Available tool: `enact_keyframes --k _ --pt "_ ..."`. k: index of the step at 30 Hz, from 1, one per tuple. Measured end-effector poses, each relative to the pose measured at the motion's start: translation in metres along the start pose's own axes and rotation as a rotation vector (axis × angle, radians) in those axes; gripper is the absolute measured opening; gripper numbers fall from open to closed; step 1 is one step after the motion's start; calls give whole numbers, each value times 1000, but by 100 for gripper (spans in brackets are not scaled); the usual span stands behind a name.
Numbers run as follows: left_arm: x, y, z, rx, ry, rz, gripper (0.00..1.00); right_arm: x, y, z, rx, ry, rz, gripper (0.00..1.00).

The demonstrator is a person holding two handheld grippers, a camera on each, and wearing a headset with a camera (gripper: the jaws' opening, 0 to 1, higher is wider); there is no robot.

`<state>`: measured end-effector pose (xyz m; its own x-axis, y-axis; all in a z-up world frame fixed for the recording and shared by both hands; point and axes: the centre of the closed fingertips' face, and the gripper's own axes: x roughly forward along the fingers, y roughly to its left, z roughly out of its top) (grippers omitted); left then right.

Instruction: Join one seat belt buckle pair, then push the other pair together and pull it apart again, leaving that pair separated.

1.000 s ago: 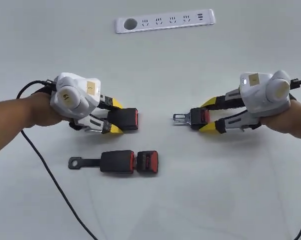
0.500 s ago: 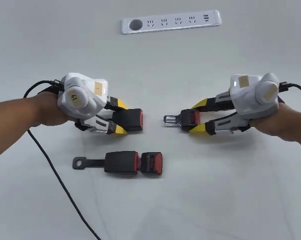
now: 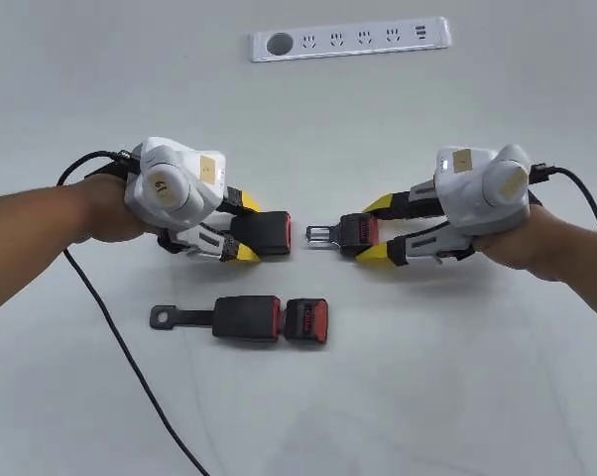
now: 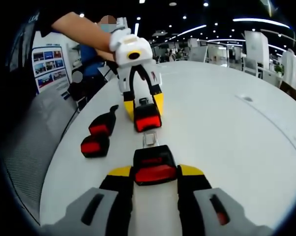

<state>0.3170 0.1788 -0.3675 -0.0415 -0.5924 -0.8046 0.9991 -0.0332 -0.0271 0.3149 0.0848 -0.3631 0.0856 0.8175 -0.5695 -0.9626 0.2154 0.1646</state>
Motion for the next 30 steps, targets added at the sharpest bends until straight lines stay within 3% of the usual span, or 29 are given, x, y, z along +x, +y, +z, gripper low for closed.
enact_keyframes --k 13,22,28,30 --pt "0 2 0 1 21 6 34 19 2 10 -40 24 -6 34" --pt "0 1 -1 0 18 7 34 18 3 9 -48 39 -13 34" --pt "0 1 -1 10 26 1 34 29 6 17 -36 47 -10 34" --pt "0 1 0 10 23 1 34 26 4 16 -40 58 -7 34"
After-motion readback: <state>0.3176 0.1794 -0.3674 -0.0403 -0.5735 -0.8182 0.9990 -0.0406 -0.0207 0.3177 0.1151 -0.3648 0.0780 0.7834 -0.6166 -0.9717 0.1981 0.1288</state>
